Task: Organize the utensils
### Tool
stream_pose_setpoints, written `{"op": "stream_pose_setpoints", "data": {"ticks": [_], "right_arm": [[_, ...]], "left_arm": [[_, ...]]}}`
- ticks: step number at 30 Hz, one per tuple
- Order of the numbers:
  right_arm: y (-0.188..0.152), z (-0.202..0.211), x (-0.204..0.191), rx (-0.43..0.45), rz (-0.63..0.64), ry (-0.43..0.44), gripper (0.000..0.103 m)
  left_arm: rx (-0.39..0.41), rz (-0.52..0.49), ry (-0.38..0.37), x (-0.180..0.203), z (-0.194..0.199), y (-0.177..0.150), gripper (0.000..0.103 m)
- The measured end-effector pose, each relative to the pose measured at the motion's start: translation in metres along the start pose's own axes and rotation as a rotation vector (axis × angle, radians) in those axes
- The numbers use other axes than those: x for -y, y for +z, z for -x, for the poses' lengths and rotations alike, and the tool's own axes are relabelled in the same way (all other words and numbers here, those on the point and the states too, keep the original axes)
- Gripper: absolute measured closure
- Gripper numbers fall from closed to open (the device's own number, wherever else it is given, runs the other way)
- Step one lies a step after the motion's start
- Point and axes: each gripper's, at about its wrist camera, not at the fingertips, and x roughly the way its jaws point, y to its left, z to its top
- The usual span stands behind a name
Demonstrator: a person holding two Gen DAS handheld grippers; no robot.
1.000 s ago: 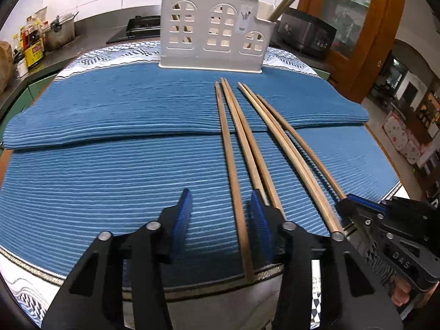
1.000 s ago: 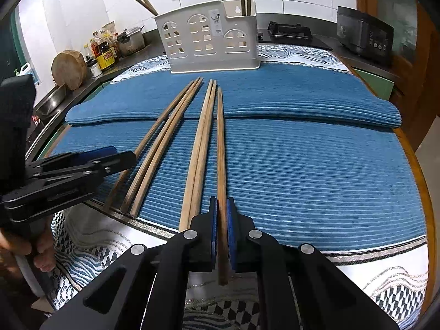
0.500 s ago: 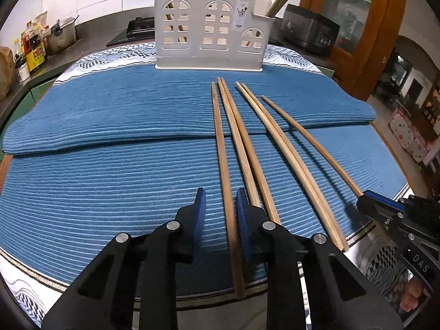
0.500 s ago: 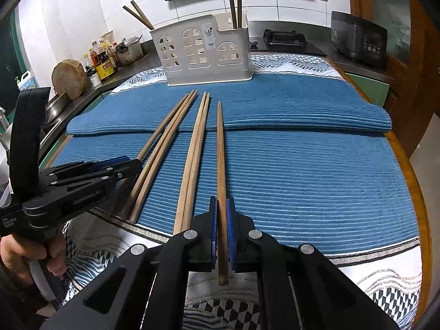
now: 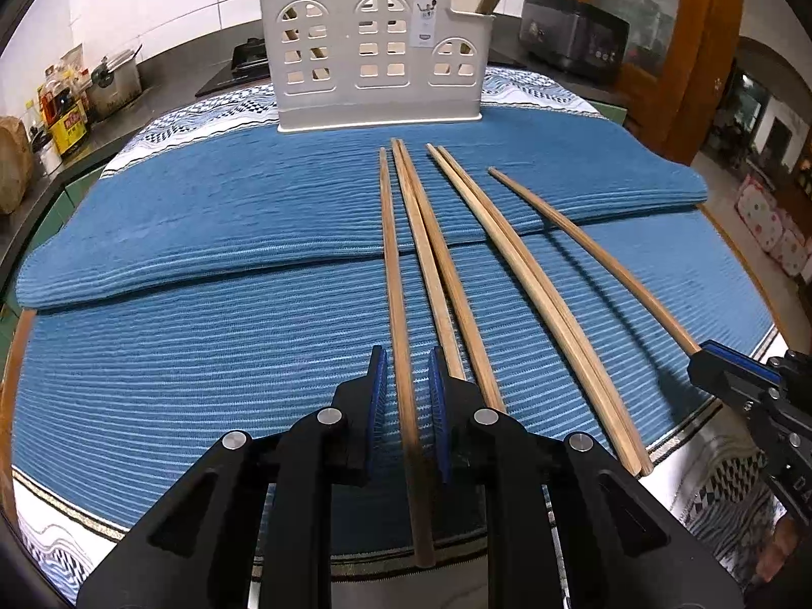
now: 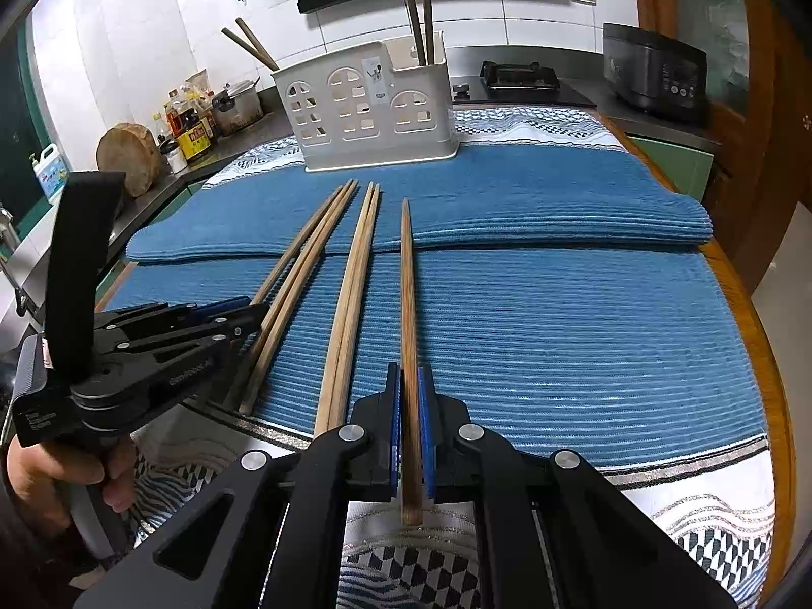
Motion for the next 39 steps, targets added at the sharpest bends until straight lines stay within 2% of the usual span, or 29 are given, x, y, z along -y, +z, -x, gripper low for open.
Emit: {"op": "stream_pose_setpoints", "data": {"ticks": [1,3,11,13,18,24,30,34,39], "right_arm": [[0.000,0.001,0.000,0.002,-0.001,0.002,0.096],[0.000,0.004,0.001,0.010,-0.001,0.002,0.096],[0.008,0.024,0.003,0.058,0.007,-0.010,0.096],[0.010,0.027,0.003,0.067,0.010,-0.012,0.096],[0.018,0.036,-0.001,0.092,0.026,-0.012,0.096],[0.037,0.049,-0.008,0.140,0.043,0.001,0.096],[0.067,0.060,-0.015,0.181,0.065,0.027,0.096],[0.086,0.065,-0.022,0.201,0.107,0.016,0.096],[0.096,0.066,-0.025,0.210,0.120,0.016,0.096]], "left_arm": [[0.000,0.001,0.000,0.000,0.000,0.000,0.087],[-0.002,-0.004,0.003,0.000,0.001,0.000,0.096],[-0.012,0.074,-0.094,-0.018,0.007,0.000,0.098],[-0.001,0.075,-0.099,-0.019,0.011,0.000,0.098],[0.050,0.093,-0.122,-0.027,0.030,0.004,0.098],[0.160,0.115,-0.138,-0.040,0.063,0.021,0.098],[0.197,0.102,-0.158,-0.048,0.074,0.040,0.099],[0.200,0.088,-0.142,-0.053,0.073,0.046,0.099],[0.139,0.055,-0.164,-0.051,0.062,0.033,0.098]]}}
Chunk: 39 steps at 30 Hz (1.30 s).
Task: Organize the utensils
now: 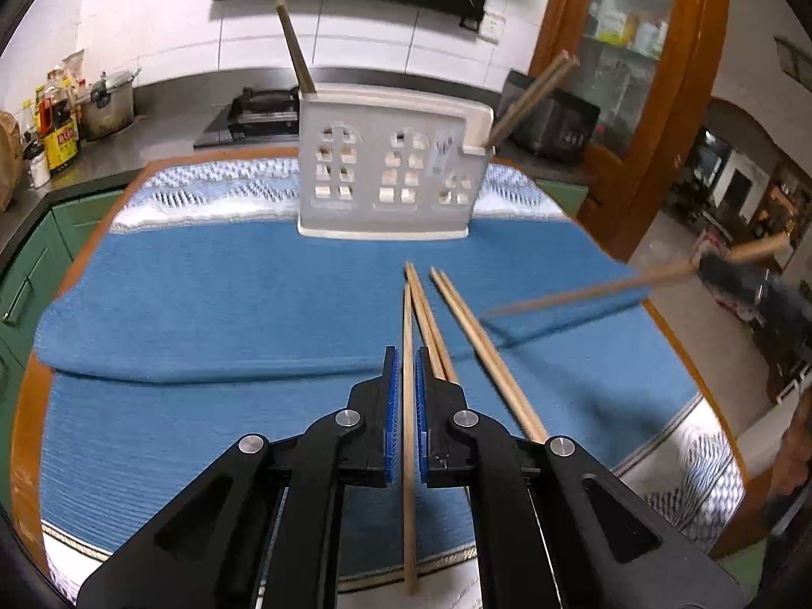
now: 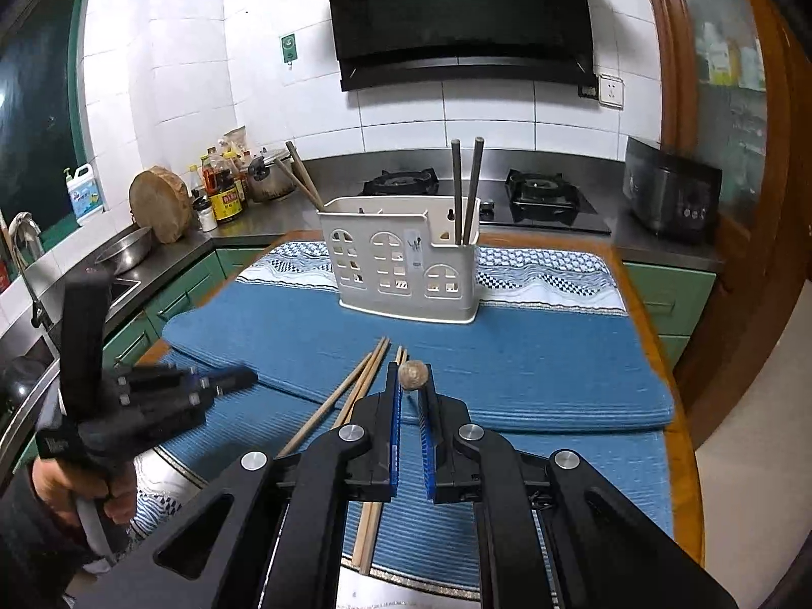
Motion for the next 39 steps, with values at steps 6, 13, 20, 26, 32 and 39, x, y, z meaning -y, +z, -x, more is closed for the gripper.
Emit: {"op": "stream_pose_setpoints", "data": {"ticks": [6,13,20,26,32,39], "right_arm": [[0.003,0.001,-0.004,0.009,0.016,0.005,0.096],[-0.001,-0.001,-0.008,0.004,0.020,0.012,0.096],[-0.003,-0.005,-0.008,-0.007,0.014,0.017,0.096],[-0.004,-0.007,-0.009,-0.009,0.016,0.018,0.096],[-0.002,-0.005,-0.010,-0.004,0.021,0.018,0.096],[0.008,0.000,-0.008,0.018,0.026,0.015,0.096]], "left_arm": [[-0.084,-0.019,-0.024,0.006,-0.015,-0.026,0.098],[-0.145,-0.037,0.012,0.008,-0.033,-0.051,0.095],[-0.172,-0.029,0.043,0.006,-0.040,-0.053,0.090],[-0.178,-0.016,0.053,0.006,-0.043,-0.055,0.091],[-0.156,-0.016,0.059,0.010,-0.035,-0.050,0.098],[-0.054,0.026,-0.024,0.006,-0.003,-0.017,0.098]]}}
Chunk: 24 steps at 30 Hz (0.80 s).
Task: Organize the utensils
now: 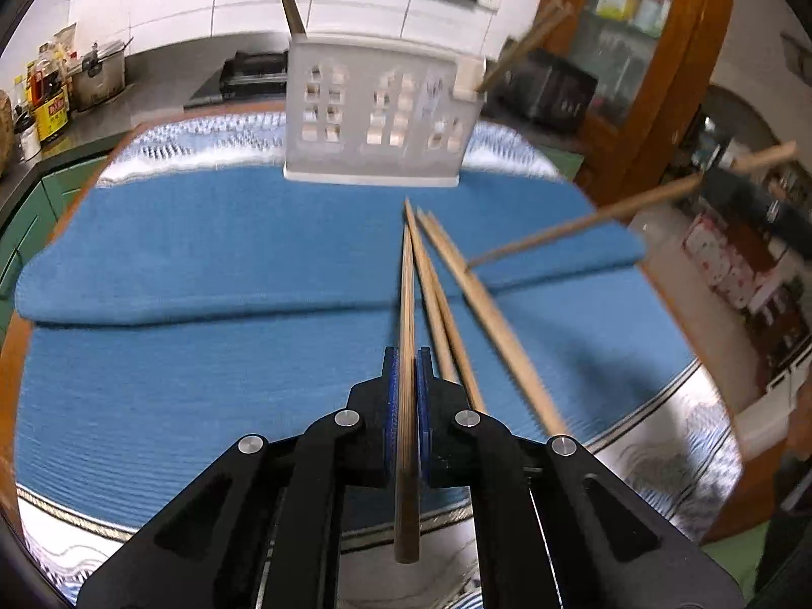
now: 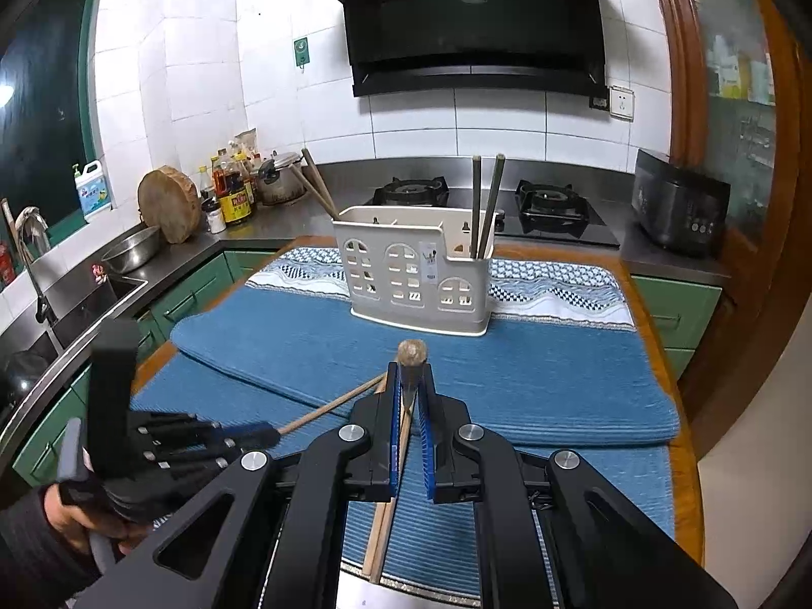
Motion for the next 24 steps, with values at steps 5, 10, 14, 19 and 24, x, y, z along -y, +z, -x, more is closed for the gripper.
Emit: {"op": "stream_pose_setpoints", "data": {"ticks": [5,10,14,19,24], "right_arm": [[0.010,0.003,-0.001,0.019,0.008,0.002,0.096],[0.027,0.003,-0.004,0.033,0.031,0.010,0.096],[0.047,0.005,-0.004,0.045,0.049,0.019,0.096],[0.083,0.015,-0.003,0.095,0.077,0.015,0.096],[0.121,0.023,-0.002,0.144,0.101,-0.002,0.096]], "left_arm": [[0.075,0.013,-0.024,-0.003,0.014,0.019,0.098],[0.115,-0.006,-0.027,-0.003,0.022,0.036,0.098],[0.136,-0.036,-0.043,0.000,0.034,0.053,0.098],[0.169,-0.075,-0.044,0.001,0.052,0.076,0.098],[0.194,-0.110,-0.028,0.004,0.068,0.106,0.098]]}}
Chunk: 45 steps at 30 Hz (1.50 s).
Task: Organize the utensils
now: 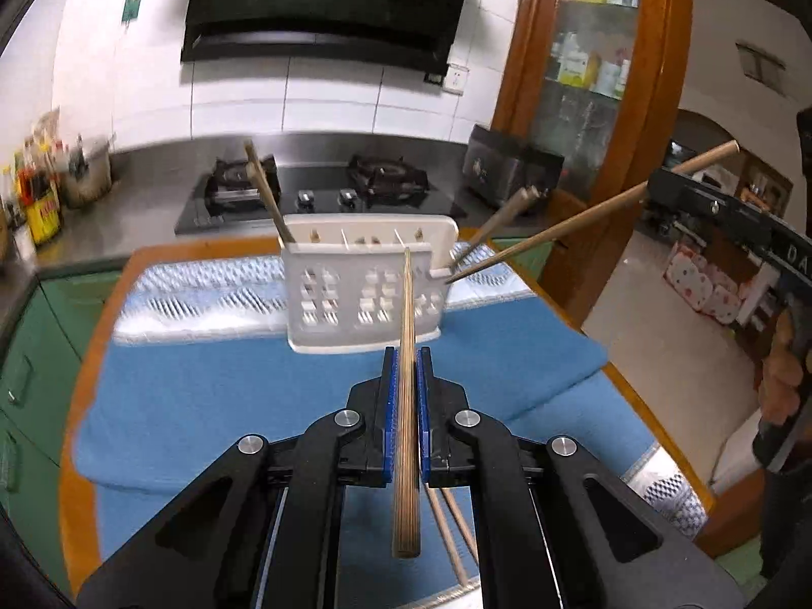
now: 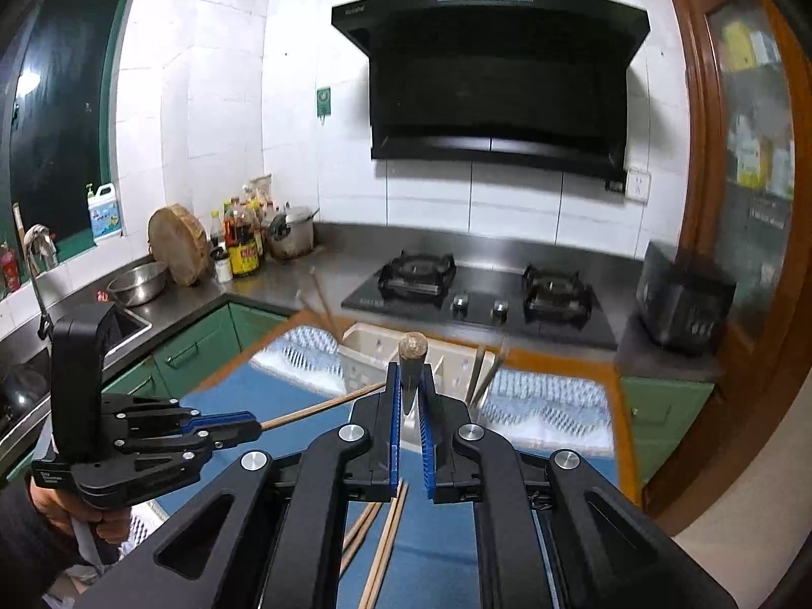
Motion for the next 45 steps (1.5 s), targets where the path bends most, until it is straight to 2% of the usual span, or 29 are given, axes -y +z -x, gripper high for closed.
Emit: {"op": "stream_pose_setpoints", "data": {"ticks": [3,9,16,17,19,23,26,38,40,45], "right_arm": [[0.017,-0.004,0.005,0.016,0.014,-0.020,0.096],[0.033,-0.037,0.016,-0.022,0.036,-0.072,0.096],[0.034,-0.074,0.028,-0.082,0.027,-0.085,0.096],[0.034,-0.078,0.028,-0.087,0.027,-0.086,0.096],[0.036,-0.085,0.030,-0.096,0.026,-0.085,0.096],[0.041,-0.096,0.032,-0.107,0.016,-0.088,0.096],[0.040,-0.103,0.035,-0.117,0.010,-0.091,0.096],[0.033,-0.131,0.039,-0.172,-0.004,-0.092,0.095],[0.035,-0.132,0.039,-0.168,-0.006,-0.098,0.089],[0.034,-0.112,0.033,-0.136,0.002,-0.095,0.089]], "left_arm": [[0.009,-0.043,0.030,0.000,0.006,0.020,0.098],[-0.090,-0.105,0.108,-0.017,-0.002,0.057,0.098],[-0.249,-0.121,0.102,-0.036,-0.024,0.089,0.097],[-0.259,-0.130,0.119,-0.036,-0.027,0.094,0.098],[-0.285,-0.134,0.102,-0.035,-0.034,0.103,0.098],[-0.298,-0.138,0.118,-0.034,-0.049,0.123,0.098],[-0.291,-0.111,0.094,-0.033,-0.058,0.132,0.097],[-0.296,-0.093,0.062,-0.044,-0.062,0.097,0.094],[-0.293,-0.096,0.050,-0.046,-0.060,0.089,0.090],[-0.284,-0.117,0.038,-0.043,-0.051,0.060,0.073]]}}
